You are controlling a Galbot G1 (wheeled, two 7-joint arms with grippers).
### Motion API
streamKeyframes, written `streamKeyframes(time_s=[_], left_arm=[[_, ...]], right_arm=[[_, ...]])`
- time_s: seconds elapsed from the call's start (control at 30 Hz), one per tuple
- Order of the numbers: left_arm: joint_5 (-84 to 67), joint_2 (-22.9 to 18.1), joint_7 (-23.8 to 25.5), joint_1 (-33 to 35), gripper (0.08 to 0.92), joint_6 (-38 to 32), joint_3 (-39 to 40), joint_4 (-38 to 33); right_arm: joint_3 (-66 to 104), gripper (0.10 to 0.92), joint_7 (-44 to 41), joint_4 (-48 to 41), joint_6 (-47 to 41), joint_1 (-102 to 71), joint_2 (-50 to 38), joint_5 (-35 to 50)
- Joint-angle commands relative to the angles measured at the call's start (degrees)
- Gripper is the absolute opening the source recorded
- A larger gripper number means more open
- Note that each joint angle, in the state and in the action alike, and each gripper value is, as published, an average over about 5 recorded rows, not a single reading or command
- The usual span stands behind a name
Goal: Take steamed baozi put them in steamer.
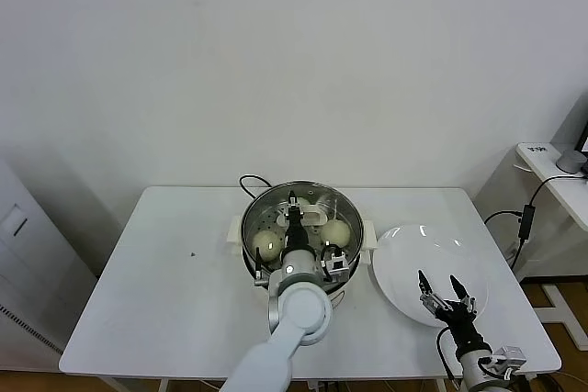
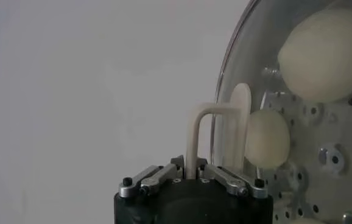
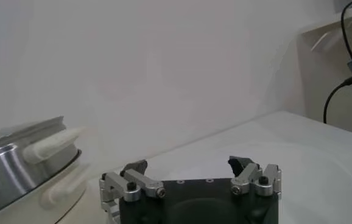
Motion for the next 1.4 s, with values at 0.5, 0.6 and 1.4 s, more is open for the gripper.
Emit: streamKeyframes(time_s=[0.5,0.6,1.4], left_arm=[[-0.67,-2.81,2.47,5.54,0.646,2.81,1.46,-8.84],[-0.75,-2.81,2.50,6.33,0.732,2.81,1.56,-9.05],[1.34,-1.46,2.62,14.91,0.823,2.81,0.51,-22.60]], right_arm=[[0.26,0.823,0.00,-0.13,0.03,0.16,0.08,0.00],[0.25,0.823,-0.02,-0.16,0.03,0.19,0.10,-0.01],[-0.24,0.823,-0.40,-0.54,0.24,0.27,0.36,-0.18]])
